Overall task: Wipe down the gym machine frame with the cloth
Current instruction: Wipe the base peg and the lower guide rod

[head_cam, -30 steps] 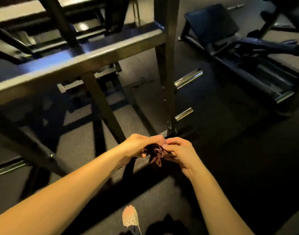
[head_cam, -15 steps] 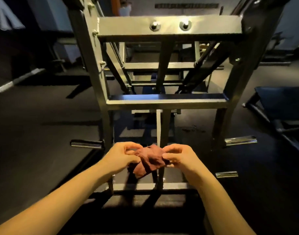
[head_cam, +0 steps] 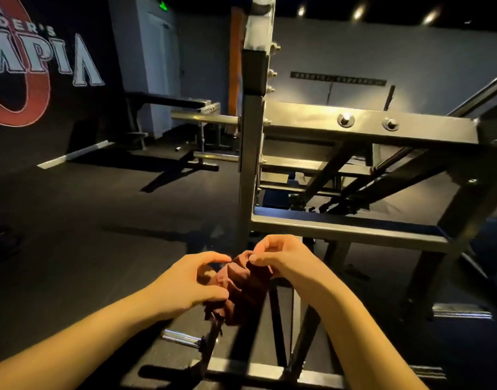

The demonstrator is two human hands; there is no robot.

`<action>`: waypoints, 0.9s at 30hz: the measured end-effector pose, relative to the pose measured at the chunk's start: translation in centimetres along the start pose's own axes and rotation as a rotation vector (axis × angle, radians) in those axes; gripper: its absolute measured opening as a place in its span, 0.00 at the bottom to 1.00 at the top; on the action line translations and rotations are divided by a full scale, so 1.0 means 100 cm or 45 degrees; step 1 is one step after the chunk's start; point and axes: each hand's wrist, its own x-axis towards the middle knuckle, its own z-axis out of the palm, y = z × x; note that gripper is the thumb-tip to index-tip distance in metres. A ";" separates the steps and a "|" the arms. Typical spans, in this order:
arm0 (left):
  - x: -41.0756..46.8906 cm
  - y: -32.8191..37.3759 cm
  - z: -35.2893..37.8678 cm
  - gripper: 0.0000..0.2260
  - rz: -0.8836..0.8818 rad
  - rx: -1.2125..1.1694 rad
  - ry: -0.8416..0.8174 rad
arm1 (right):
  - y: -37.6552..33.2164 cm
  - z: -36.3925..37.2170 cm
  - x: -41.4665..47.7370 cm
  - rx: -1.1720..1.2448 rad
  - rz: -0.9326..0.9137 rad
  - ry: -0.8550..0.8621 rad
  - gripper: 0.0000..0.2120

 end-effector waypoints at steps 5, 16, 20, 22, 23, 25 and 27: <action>0.000 -0.033 -0.083 0.22 0.068 -0.019 -0.086 | -0.041 0.046 0.034 -0.038 -0.090 -0.178 0.04; 0.013 -0.090 -0.181 0.11 0.130 0.075 -0.165 | -0.087 0.119 0.088 -0.148 -0.026 -0.266 0.02; 0.015 -0.121 -0.221 0.12 0.056 -0.016 -0.187 | -0.090 0.136 0.126 -0.312 0.020 -0.163 0.03; 0.023 -0.137 -0.243 0.10 -0.007 -0.112 -0.199 | -0.087 0.146 0.154 -0.395 0.015 -0.146 0.02; 0.029 -0.146 -0.254 0.10 -0.037 -0.170 -0.211 | -0.085 0.152 0.169 -0.391 0.015 -0.128 0.02; 0.046 -0.162 -0.277 0.10 -0.073 -0.205 -0.197 | -0.080 0.163 0.204 -0.333 0.015 -0.110 0.02; 0.067 -0.178 -0.301 0.07 -0.093 -0.162 -0.161 | -0.072 0.173 0.241 -0.255 0.024 -0.095 0.03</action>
